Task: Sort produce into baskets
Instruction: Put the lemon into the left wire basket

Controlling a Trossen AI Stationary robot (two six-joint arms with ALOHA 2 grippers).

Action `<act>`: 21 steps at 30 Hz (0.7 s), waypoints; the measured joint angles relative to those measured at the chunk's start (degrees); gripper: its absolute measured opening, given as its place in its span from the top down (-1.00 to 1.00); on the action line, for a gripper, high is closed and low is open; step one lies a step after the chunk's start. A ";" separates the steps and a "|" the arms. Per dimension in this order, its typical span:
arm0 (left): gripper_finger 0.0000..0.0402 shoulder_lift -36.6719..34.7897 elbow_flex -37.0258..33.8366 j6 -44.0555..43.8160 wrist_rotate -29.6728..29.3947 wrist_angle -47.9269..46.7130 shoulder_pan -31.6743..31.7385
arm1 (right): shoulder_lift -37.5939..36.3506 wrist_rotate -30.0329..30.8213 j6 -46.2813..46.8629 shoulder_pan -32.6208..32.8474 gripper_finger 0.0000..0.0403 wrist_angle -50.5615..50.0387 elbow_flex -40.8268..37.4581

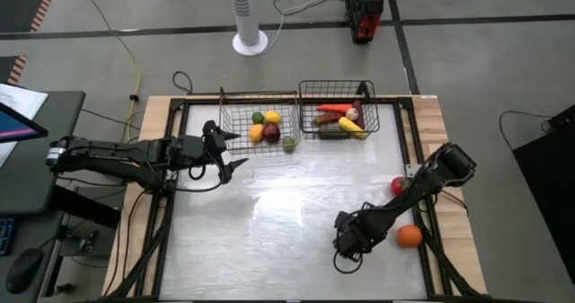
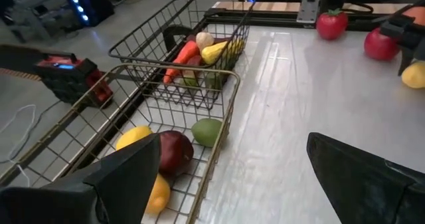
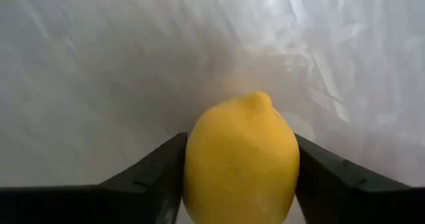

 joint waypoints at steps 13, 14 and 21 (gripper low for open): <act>-0.82 -2.98 4.92 -1.40 3.16 -6.06 0.00 | -0.17 22.24 -22.46 -12.58 -0.22 -4.00 10.45; -0.82 -3.29 4.92 -1.38 3.14 -6.18 0.00 | -0.17 23.84 -26.69 -15.00 -0.23 -1.88 11.49; -0.82 -5.21 4.90 -1.44 3.71 -7.53 -1.20 | -0.17 19.59 -52.89 -32.92 -0.24 20.00 16.92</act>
